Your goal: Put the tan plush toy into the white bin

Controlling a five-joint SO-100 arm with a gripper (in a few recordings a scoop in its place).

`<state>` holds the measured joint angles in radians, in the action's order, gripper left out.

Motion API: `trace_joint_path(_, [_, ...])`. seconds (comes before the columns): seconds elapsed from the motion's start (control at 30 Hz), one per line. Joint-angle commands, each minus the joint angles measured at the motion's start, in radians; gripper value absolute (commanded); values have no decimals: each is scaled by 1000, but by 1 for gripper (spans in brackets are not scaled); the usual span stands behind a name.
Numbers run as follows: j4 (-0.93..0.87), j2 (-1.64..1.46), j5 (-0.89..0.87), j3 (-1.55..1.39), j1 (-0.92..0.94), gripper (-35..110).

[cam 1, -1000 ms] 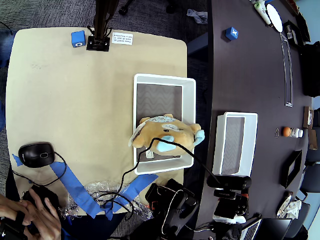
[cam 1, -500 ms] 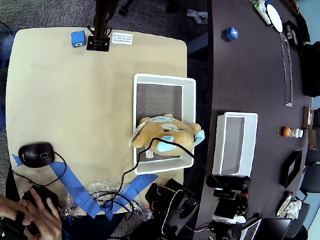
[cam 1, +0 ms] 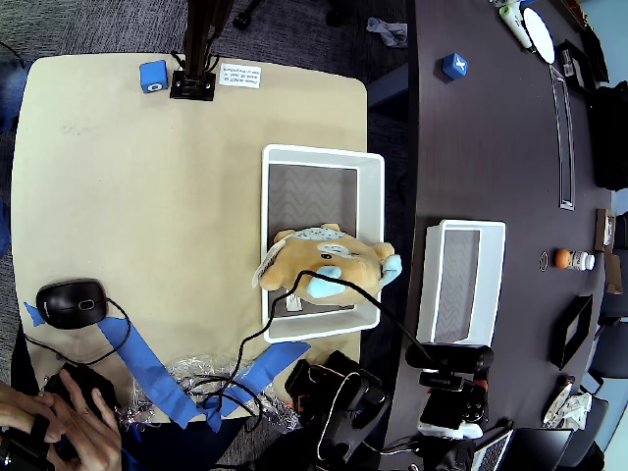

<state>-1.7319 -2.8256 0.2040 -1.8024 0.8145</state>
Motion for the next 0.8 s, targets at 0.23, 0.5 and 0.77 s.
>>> trace_joint_path(0.23, [-8,-3,14,12,12,10])
trace_joint_path(0.5, [-8,-12,14,12,14,10])
trace_joint_path(0.77, [-8,-14,14,12,14,10])
